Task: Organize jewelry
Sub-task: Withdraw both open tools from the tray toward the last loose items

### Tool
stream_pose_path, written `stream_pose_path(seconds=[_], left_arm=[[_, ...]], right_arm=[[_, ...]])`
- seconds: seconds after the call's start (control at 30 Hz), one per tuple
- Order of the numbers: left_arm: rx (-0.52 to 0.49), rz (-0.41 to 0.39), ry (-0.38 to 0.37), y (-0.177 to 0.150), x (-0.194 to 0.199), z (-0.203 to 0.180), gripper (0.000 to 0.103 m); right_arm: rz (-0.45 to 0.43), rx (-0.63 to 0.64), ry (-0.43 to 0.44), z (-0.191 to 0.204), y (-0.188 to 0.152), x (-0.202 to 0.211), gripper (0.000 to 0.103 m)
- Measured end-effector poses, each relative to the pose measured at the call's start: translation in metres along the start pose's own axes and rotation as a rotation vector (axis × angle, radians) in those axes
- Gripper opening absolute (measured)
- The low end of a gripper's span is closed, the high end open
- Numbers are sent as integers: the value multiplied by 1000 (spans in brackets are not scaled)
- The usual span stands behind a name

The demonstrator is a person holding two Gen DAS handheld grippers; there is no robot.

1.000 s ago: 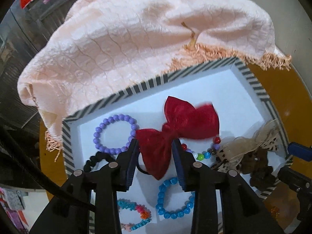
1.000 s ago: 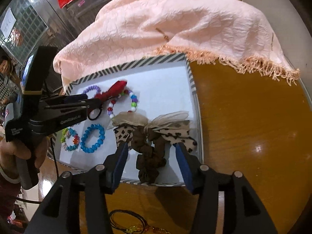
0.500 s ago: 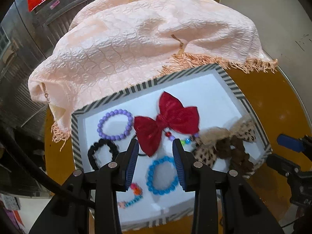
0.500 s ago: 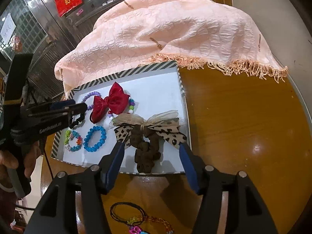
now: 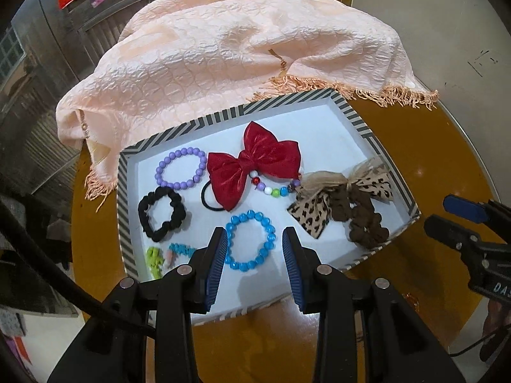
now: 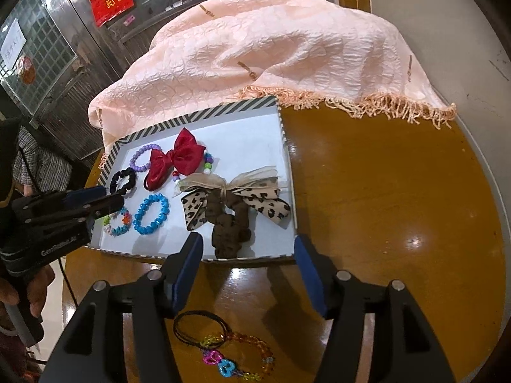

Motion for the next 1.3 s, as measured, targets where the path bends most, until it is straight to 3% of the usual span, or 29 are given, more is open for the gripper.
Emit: stream_pose_path(seconds=[0.57, 1.3], left_arm=[[51, -4, 14, -21, 21, 17, 29], [84, -15, 27, -21, 30, 25, 29]], right_arm=[[24, -10, -20, -1, 7, 0, 64], [41, -12, -25, -2, -1, 2, 65]])
Point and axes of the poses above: each gripper's, at about its wrist camera, not at the fingertips, and x roughly against the way its jaws point, z to its left, y to its top, the point moved 6 cm from there along -x, roughly the way its jaws point, and after that the axes turned 6 degrees about -z, right-handed, at the moved point
